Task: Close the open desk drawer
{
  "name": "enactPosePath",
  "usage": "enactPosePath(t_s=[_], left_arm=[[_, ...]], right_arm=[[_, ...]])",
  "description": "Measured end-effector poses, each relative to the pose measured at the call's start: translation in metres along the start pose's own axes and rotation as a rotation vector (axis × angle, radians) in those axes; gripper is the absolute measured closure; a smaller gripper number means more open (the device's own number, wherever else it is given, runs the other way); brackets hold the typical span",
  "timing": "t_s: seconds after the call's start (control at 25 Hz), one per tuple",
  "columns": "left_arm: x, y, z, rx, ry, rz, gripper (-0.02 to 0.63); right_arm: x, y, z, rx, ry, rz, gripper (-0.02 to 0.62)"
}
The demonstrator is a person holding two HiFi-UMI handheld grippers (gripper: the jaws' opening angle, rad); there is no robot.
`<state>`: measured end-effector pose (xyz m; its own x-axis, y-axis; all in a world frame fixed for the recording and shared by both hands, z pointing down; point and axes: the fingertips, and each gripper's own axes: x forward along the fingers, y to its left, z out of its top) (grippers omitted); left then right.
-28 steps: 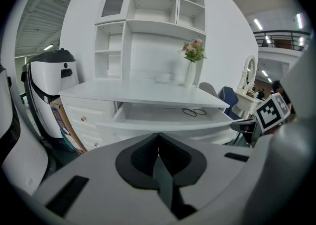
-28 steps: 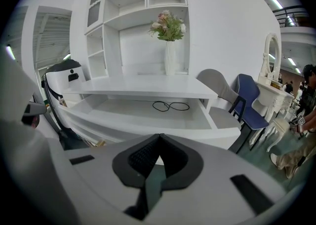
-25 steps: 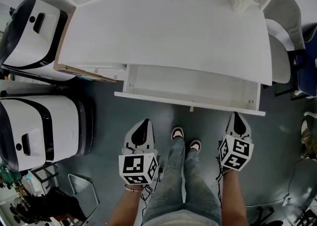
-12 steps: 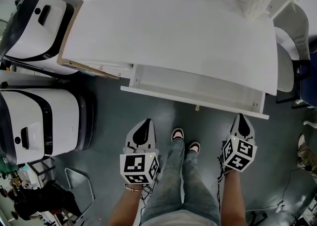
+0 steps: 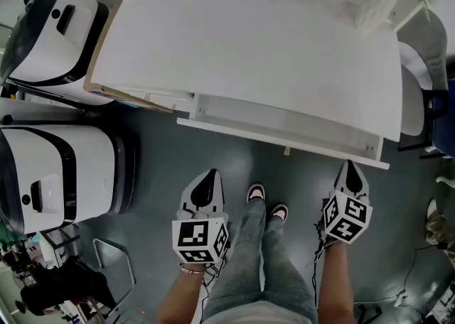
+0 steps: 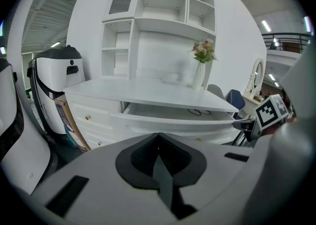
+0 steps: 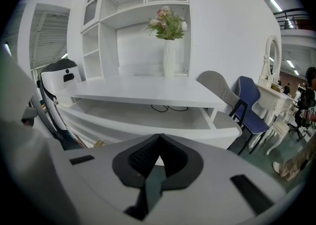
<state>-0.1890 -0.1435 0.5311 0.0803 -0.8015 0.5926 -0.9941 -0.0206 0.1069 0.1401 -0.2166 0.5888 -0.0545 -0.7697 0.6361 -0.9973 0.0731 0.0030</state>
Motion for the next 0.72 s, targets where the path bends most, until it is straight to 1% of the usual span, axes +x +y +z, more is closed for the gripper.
enactPosePath(t_s=[0.72], left_arm=[[0.006,0.013,0.006,-0.014,0.006,0.027,0.588]], right_arm=[[0.027,-0.005,0.021,0.016,-0.026,-0.026,0.588]])
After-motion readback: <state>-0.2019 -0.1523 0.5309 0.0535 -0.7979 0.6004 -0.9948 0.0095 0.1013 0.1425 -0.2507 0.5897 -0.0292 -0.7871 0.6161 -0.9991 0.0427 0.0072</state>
